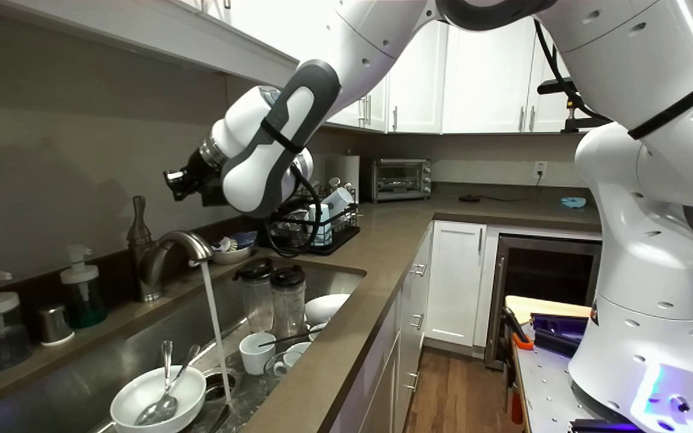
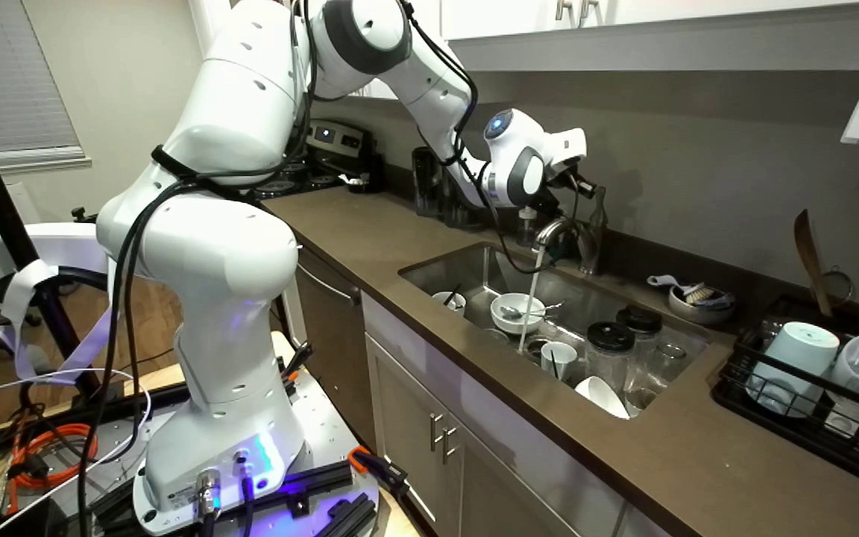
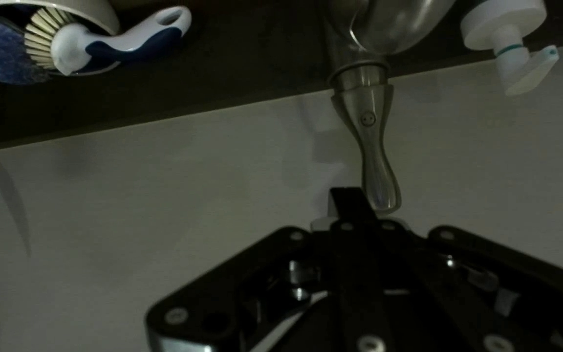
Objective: Open the tap then close the tap then open the tap again
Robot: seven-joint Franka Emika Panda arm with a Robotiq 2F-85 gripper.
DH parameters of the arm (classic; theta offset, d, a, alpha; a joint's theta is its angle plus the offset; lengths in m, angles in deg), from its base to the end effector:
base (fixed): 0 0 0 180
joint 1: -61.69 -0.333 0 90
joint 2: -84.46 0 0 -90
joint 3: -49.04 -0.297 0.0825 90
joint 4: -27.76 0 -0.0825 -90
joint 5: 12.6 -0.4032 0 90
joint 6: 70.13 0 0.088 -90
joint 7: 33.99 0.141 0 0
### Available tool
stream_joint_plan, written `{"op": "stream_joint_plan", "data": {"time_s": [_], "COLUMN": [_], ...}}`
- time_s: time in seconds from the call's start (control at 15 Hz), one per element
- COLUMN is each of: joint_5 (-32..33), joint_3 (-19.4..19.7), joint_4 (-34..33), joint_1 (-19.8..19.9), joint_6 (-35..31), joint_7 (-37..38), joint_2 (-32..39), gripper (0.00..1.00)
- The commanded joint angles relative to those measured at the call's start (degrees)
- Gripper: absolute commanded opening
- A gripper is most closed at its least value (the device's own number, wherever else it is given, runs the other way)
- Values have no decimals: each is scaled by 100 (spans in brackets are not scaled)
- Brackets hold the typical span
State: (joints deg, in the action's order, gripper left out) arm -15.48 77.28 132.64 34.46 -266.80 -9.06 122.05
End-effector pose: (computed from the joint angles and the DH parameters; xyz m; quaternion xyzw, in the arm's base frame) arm 0.7273 0.0320 0.2850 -0.8613 0.1110 -0.4958 0.0021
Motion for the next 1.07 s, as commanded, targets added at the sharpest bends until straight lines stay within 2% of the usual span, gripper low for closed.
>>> {"op": "stream_joint_plan", "data": {"time_s": [0.0,0.33,0.67,0.93,1.0], "joint_5": [-66,-17,119,248,-269], "joint_3": [-75,-203,-751,-1437,-1921], "joint_4": [-4,-486,-1257,-1961,-2124], "joint_1": [60,262,840,1462,1747], "joint_6": [-121,-106,76,231,273], "joint_7": [143,264,265,245,-449], "joint_2": [-67,112,319,585,630], "gripper": [0,0,0,0,0]}}
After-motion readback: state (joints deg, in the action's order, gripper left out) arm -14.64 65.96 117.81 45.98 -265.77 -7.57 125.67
